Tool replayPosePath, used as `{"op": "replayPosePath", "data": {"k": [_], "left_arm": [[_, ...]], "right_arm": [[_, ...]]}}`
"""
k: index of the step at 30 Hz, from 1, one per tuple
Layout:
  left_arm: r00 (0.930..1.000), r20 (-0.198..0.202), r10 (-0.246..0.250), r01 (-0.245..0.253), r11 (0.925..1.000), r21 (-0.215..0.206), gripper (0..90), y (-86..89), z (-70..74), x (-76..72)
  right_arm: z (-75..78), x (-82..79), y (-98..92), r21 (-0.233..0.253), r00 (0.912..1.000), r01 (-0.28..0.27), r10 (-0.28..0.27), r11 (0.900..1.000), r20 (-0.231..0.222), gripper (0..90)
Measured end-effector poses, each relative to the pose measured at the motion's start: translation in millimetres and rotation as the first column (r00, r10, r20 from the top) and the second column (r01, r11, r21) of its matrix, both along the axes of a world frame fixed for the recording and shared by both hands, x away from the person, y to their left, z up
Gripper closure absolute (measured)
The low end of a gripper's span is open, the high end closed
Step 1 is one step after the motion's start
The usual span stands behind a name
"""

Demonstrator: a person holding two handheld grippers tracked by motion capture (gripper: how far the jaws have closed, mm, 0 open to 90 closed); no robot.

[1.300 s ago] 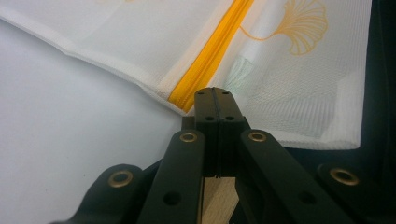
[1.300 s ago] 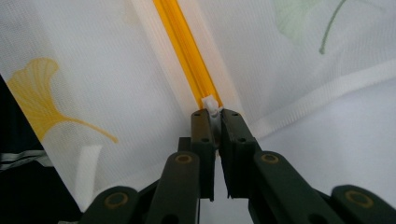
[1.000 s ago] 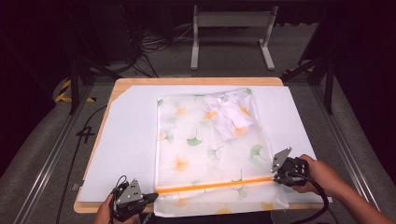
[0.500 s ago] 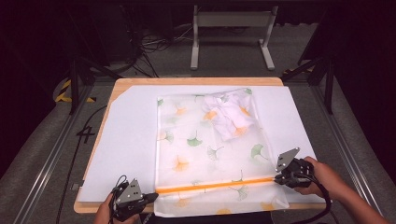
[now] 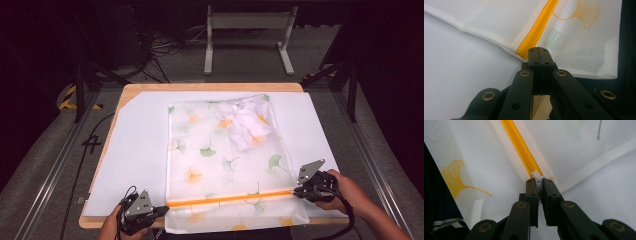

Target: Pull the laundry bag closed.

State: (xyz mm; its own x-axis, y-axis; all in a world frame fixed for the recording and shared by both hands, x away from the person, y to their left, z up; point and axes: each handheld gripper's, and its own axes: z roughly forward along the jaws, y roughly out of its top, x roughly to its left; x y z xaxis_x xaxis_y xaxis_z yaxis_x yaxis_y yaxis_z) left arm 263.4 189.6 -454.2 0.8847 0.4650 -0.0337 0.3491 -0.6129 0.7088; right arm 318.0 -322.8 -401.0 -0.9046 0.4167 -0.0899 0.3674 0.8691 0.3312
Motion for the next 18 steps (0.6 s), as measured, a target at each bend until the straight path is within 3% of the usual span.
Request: {"op": "replayPosePath", "data": {"k": [7,15,18], "left_arm": [[0.9997,0.025,0.006,-0.006,0.9997,0.022,89.2,2.5,3.6,3.8],[0.9984,0.056,0.011,-0.011,0.9999,-0.001,87.0,4.3,10.0,6.5],[0.9976,0.067,0.019,-0.018,0.9998,-0.011,86.4,6.1,12.4,7.4]], "right_arm": [[-0.1,-2.3,-1.5,0.012,0.9998,0.013,-0.013,1.000,0.017,81.1],[2.5,-4.9,-6.7,0.114,0.9972,0.002,-0.011,0.993,0.073,73.0],[3.9,-4.9,-5.9,0.129,0.9960,0.019,-0.030,0.991,0.084,71.3]]}}
